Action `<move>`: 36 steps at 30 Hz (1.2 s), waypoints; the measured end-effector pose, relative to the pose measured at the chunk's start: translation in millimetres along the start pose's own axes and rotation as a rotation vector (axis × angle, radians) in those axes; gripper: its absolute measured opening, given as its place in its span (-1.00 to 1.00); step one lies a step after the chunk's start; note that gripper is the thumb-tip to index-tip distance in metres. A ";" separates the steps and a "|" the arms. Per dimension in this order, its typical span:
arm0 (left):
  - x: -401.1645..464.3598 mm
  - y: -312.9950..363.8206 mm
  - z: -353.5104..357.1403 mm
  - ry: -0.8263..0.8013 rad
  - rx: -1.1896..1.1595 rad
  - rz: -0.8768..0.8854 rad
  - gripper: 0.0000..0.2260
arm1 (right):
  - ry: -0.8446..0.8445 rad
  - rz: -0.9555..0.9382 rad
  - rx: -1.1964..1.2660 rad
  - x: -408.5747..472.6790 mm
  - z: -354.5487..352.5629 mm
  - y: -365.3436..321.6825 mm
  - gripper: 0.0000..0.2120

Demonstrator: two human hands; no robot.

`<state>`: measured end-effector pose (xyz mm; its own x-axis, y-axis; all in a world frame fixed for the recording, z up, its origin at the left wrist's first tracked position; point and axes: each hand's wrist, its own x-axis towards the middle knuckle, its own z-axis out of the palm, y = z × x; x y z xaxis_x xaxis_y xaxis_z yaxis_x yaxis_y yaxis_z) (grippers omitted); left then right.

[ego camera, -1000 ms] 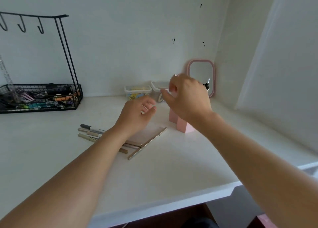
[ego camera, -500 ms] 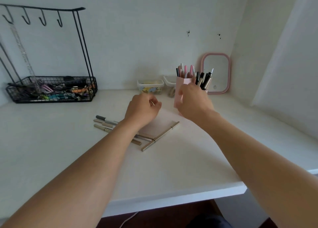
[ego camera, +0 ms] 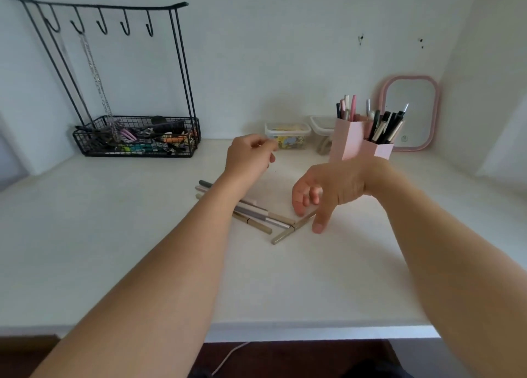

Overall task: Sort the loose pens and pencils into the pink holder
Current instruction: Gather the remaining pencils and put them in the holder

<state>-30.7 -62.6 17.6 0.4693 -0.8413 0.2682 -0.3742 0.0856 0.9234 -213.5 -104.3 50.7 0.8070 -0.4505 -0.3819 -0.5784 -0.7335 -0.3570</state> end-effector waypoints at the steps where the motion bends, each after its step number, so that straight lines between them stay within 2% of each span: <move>1: -1.2 2.1 -1.5 -0.061 0.033 -0.025 -0.86 | 0.018 -0.004 0.005 -0.7 1.1 1.3 -0.72; 4: -3.5 12.9 -3.6 -0.110 0.117 -0.114 -0.86 | 0.034 -0.048 0.062 -3.6 4.3 7.3 -0.83; 7: 1.0 32.1 -13.2 -0.064 0.136 -0.076 -0.82 | 0.065 -0.097 0.111 -5.0 1.8 13.7 -0.88; 8: 2.5 37.5 -18.4 -0.066 0.137 -0.055 -0.76 | 0.089 -0.131 0.203 -5.9 -0.5 16.3 -0.89; 10: -0.5 36.8 -33.3 -0.052 0.042 -0.067 -0.61 | 0.118 -0.233 0.567 -3.7 -1.6 16.1 -0.90; 13: -16.2 16.4 -53.2 -0.109 -0.343 -0.138 -0.50 | 0.330 -0.345 0.999 9.8 3.9 -2.3 -0.98; 15: -27.6 -0.2 -60.8 -0.179 -0.510 -0.139 -0.53 | 0.541 -0.333 1.156 27.1 17.0 -23.0 -0.94; 16: -31.4 -7.2 -63.2 -0.208 -0.512 -0.121 -0.57 | 0.600 -0.329 1.205 36.2 24.7 -34.9 -0.92; 18: -36.8 -15.0 -63.4 -0.237 -0.398 -0.044 -0.65 | 0.620 -0.367 1.245 49.3 40.4 -55.6 -0.86; 21: -39.9 -15.9 -59.8 -0.179 -0.330 0.024 -0.79 | 0.659 -0.395 1.273 60.2 51.2 -69.5 -0.81; 23: -39.0 -11.8 -59.9 -0.094 -0.449 -0.030 -0.77 | 0.806 -0.293 1.153 62.8 48.5 -67.7 -0.85; 25: -31.6 -9.7 -64.5 0.080 -0.611 -0.128 -0.73 | 0.936 -0.178 0.886 63.2 46.3 -61.1 -0.89; 26: -27.4 -10.5 -68.7 0.185 -0.651 -0.172 -0.72 | 0.943 -0.157 0.741 61.8 47.0 -59.5 -0.88; 28: -21.6 -15.1 -77.8 0.328 -0.658 -0.247 -0.71 | 0.831 -0.168 0.485 59.0 52.1 -62.5 -0.76; 30: -20.4 -19.3 -82.2 0.380 -0.642 -0.308 -0.69 | 0.635 -0.200 0.284 59.1 59.5 -69.2 -0.57; 32: -21.1 -21.1 -82.7 0.398 -0.629 -0.341 -0.67 | 0.501 -0.259 0.123 62.3 65.4 -72.6 -0.47; 34: -20.3 -21.3 -81.4 0.392 -0.640 -0.349 -0.65 | 0.435 -0.286 0.015 63.0 67.3 -72.0 -0.48; 36: -19.8 -22.7 -79.9 0.361 -0.644 -0.349 -0.68 | 0.444 -0.256 -0.026 61.2 64.5 -68.9 -0.54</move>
<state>32.4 -5.2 13.4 0.7435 -0.6621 -0.0940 0.3231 0.2326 0.9173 -132.0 -48.5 -3.0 0.8985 -0.4232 0.1164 -0.3567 -0.8586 -0.3682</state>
